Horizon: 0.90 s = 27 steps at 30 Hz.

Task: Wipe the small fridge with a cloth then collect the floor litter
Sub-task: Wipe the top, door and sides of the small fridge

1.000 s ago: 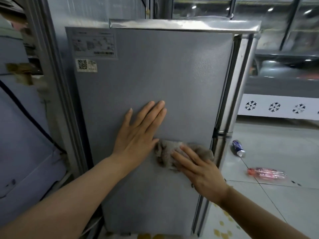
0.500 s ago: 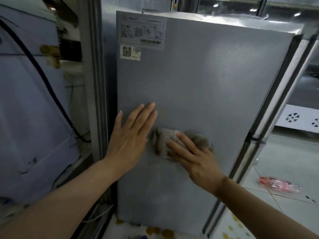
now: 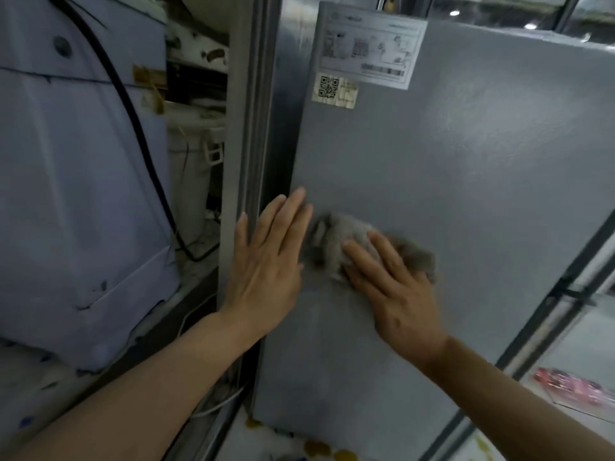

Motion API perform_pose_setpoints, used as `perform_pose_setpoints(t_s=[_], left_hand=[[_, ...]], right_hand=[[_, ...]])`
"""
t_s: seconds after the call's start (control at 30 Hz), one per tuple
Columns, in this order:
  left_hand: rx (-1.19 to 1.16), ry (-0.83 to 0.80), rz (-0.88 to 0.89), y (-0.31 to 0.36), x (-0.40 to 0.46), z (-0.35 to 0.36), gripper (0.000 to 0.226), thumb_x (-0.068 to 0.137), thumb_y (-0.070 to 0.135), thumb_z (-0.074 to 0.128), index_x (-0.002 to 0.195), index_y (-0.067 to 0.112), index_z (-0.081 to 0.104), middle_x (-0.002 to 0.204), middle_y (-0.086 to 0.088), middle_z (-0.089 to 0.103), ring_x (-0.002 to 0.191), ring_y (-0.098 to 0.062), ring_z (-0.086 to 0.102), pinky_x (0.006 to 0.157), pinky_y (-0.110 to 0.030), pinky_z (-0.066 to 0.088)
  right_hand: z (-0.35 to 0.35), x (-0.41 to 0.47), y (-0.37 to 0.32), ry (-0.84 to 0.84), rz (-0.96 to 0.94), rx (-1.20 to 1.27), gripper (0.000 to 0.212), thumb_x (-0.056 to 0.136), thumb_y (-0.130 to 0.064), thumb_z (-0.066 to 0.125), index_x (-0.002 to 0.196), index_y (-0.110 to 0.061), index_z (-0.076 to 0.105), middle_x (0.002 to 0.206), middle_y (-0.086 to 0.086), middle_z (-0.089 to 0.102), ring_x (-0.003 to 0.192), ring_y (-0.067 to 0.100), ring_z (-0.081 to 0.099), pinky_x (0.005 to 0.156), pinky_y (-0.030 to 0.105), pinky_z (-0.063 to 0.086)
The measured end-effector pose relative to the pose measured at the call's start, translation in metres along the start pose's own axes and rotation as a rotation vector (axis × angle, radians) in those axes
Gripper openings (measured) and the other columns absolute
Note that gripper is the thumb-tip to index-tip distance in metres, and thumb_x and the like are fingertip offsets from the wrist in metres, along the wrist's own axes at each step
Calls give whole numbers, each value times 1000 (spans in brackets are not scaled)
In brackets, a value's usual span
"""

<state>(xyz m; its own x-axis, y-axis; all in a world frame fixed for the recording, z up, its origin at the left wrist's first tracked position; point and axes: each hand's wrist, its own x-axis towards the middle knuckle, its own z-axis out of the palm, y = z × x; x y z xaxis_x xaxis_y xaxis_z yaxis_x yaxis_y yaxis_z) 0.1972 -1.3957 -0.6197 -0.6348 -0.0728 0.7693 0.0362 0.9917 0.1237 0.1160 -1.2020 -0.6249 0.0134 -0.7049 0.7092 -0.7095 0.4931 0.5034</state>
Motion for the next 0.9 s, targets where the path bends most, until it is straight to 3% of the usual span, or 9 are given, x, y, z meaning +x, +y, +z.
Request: perform_pose_setpoints(t_s=[0.17, 0.27, 0.37, 0.5, 0.57, 0.67, 0.77, 0.9], left_hand=[[-248, -46, -130, -14, -15, 1, 93, 83, 17, 64, 145, 22, -5, 155, 0, 12, 142, -18, 19, 112, -52, 24], [-425, -59, -110, -16, -14, 1, 94, 87, 20, 61, 139, 32, -16, 152, -2, 28, 136, -17, 33, 112, -46, 28], [-588, -18, -162, -17, -10, 0, 94, 88, 15, 60, 137, 38, -18, 146, -2, 40, 131, -15, 41, 111, -38, 32], [-748, 6, -266, -23, -14, 5, 94, 87, 3, 58, 141, 39, -10, 134, 4, 51, 123, -6, 49, 104, -22, 37], [-765, -12, -317, -27, -19, 11, 94, 84, -1, 58, 146, 32, -5, 122, 4, 59, 110, -7, 59, 96, -24, 46], [-693, -123, -371, -35, -32, 18, 97, 84, 4, 59, 145, 38, -8, 99, -7, 68, 82, -17, 66, 75, -39, 56], [-728, -225, -373, -42, -43, 19, 95, 83, 1, 57, 145, 38, -5, 112, -7, 64, 88, -20, 65, 77, -43, 56], [-813, -223, -383, -42, -45, 20, 93, 81, -2, 58, 146, 35, 4, 121, 10, 52, 95, -1, 60, 72, -9, 50]], right_hand=[[-8, 4, -3, -138, -135, -32, 55, 101, -9, 11, 121, -7, 62, 139, 9, 42, 129, 38, 41, 87, 40, 51], [-19, 46, 8, -24, -34, -50, 43, 99, -11, 24, 128, -6, 56, 141, 11, 36, 132, 35, 35, 90, 40, 38], [-18, 90, 9, 89, 82, -89, 39, 97, -10, 39, 133, -7, 50, 146, 10, 35, 135, 35, 31, 93, 41, 36], [5, 91, -8, 135, 79, -58, 38, 98, -16, 37, 132, -9, 53, 145, 8, 36, 136, 34, 29, 97, 42, 33], [20, 68, -22, 46, -47, -44, 39, 94, -17, 40, 129, -11, 55, 143, 5, 37, 135, 34, 31, 94, 42, 34], [31, 31, -45, -141, -222, -63, 39, 92, -14, 39, 122, -12, 62, 139, 4, 48, 132, 34, 37, 97, 43, 37], [23, 25, -48, -245, -288, -117, 39, 93, -17, 37, 118, -15, 66, 136, 1, 52, 127, 32, 46, 93, 39, 41], [1, 70, -26, -102, -135, -108, 39, 91, -15, 38, 120, -11, 64, 137, 6, 52, 125, 38, 49, 83, 37, 46]])
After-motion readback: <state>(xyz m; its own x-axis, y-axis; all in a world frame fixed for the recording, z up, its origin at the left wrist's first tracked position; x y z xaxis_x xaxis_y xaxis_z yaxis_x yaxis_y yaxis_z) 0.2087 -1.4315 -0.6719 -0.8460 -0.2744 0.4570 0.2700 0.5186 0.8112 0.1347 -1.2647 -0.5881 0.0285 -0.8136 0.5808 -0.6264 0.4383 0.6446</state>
